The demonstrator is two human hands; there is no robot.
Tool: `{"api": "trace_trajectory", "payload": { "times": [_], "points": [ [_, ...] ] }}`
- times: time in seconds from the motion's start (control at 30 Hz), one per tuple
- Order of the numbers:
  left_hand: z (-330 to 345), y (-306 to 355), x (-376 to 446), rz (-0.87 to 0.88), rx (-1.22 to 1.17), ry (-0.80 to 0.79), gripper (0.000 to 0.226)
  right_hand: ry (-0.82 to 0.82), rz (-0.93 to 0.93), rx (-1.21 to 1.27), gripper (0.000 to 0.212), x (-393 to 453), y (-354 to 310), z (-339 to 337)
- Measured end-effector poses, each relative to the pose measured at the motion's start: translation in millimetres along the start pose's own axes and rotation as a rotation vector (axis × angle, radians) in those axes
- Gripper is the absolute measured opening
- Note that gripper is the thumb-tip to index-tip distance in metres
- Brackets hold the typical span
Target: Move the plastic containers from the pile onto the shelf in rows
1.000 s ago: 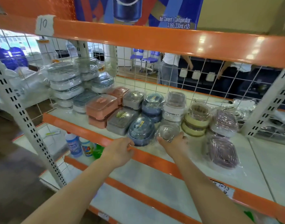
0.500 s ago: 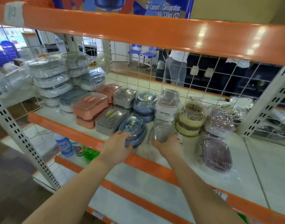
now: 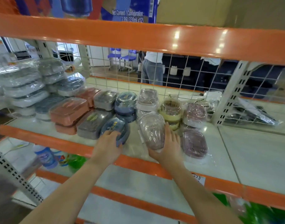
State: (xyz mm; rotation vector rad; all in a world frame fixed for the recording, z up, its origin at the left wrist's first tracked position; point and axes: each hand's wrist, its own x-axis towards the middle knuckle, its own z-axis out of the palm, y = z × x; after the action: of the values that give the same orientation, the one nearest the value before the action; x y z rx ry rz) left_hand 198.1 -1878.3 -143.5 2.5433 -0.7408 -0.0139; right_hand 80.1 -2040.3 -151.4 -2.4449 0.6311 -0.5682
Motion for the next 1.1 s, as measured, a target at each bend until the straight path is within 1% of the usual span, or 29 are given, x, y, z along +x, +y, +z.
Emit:
{"api": "trace_trajectory", "payload": {
  "times": [0.1,0.33,0.47,0.5,0.63,0.73,0.87,1.0,1.1],
  "points": [
    [7.1,-1.3,-0.1,-0.018,0.073,-0.061,0.05,0.066,-0.065,-0.046,0.104,-10.8,4.8,-11.2],
    [15.0,10.7,2.4,-0.056,0.18,-0.035,0.051,0.146,-0.059,-0.04,0.104,-23.1,20.9,-26.2],
    [20.5,22.9,5.9,-0.035,0.129,-0.049,0.039,0.171,-0.051,-0.013,0.105,-24.0,31.1,-32.4],
    [21.8,27.1,5.9,-0.022,0.109,-0.045,0.036,0.177,-0.044,-0.009,0.105,-23.7,34.5,-33.9],
    [29.6,45.0,6.5,0.022,0.067,-0.087,0.038,0.193,0.02,0.041,0.107,-22.4,37.5,-41.2],
    [37.6,66.2,11.3,0.09,0.065,-0.112,0.039,0.253,0.084,0.1,0.112,-22.3,43.1,-50.3],
    [45.9,105.3,19.8,0.194,-0.014,-0.097,0.036,0.334,0.167,0.11,0.1,-23.0,72.6,-78.0],
    [56.8,143.3,23.9,0.283,-0.078,-0.101,0.036,0.391,0.242,0.055,0.096,-28.1,105.4,-102.1],
    [68.7,165.9,30.9,0.359,-0.092,-0.123,0.043,0.423,0.273,0.047,0.094,-30.9,124.6,-112.1]
  ]
}}
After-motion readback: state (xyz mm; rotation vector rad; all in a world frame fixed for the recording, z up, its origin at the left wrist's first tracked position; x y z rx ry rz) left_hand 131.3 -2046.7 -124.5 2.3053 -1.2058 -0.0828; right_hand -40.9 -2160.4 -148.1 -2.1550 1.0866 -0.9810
